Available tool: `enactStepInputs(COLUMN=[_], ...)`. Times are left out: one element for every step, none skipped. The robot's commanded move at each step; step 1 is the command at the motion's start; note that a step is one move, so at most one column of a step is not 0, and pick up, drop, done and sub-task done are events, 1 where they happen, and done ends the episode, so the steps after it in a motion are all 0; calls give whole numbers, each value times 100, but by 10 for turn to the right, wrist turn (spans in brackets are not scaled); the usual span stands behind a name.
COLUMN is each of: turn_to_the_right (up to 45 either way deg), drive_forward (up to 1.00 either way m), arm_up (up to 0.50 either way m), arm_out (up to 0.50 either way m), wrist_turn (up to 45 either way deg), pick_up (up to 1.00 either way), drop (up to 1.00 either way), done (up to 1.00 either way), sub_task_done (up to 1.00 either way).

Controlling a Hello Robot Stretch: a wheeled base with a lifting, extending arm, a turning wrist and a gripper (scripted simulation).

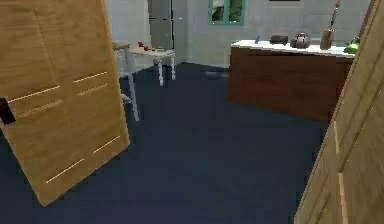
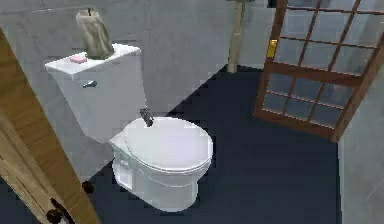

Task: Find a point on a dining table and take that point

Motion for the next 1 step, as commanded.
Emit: enactStepInputs(turn_to_the_right=[-360], drive_forward=[0], arm_up=[0], arm_out=[0], wrist_turn=[0], pick_up=[0], drop=[0], done=[0], sub_task_done=[0])
